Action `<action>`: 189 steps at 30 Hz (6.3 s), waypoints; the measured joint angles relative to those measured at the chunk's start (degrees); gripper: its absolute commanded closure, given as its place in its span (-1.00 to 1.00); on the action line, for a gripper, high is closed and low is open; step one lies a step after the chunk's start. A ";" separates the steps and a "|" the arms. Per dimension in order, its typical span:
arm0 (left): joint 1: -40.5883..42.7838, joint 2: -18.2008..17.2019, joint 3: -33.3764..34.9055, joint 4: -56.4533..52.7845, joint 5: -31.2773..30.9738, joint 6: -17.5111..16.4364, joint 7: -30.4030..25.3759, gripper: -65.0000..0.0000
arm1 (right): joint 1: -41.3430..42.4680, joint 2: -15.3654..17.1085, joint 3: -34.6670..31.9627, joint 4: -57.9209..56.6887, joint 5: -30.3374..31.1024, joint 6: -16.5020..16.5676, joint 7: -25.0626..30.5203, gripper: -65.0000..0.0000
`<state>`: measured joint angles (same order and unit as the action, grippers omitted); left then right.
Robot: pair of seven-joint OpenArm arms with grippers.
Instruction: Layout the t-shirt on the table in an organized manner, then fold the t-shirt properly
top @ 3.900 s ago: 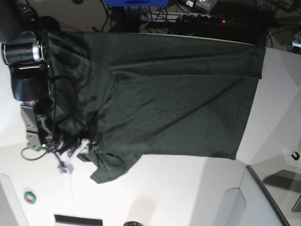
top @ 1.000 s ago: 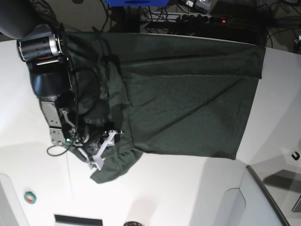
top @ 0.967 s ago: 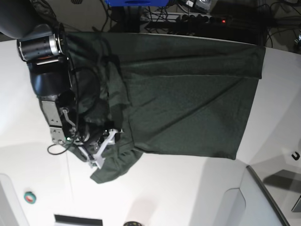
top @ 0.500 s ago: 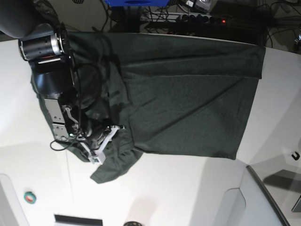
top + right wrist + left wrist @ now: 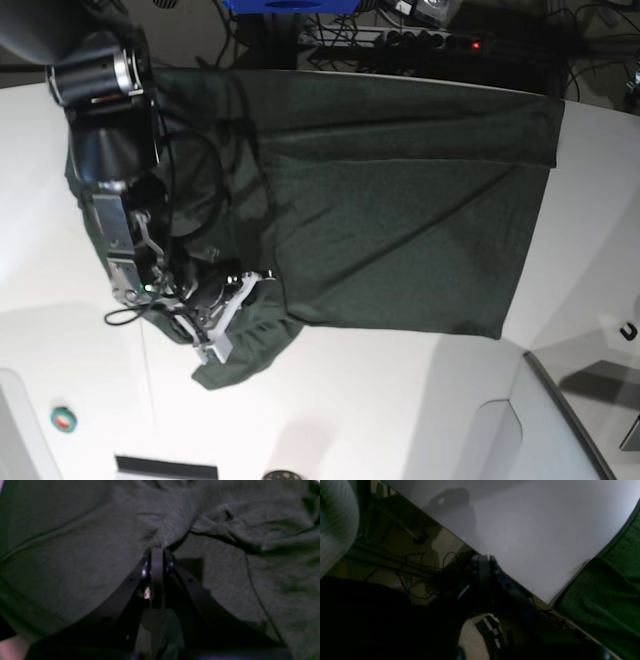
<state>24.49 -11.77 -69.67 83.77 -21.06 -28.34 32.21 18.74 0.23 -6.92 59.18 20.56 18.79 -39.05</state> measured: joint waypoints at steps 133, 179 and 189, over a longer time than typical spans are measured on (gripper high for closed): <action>-13.84 7.08 19.76 -9.16 14.19 0.85 -8.70 1.00 | 6.29 15.02 13.84 -19.87 -0.24 0.24 16.31 0.10; -10.16 8.17 28.98 -8.57 14.86 0.57 -10.23 1.00 | 9.79 10.93 13.84 -22.23 -7.37 0.22 20.61 0.10; -11.65 8.39 29.00 2.84 13.55 0.90 -4.07 1.00 | 10.14 10.19 9.14 -23.28 -8.24 0.20 20.72 0.10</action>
<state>12.84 -3.38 -40.66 86.61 -7.51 -27.44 28.14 28.88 10.41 2.22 35.90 12.32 18.98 -18.33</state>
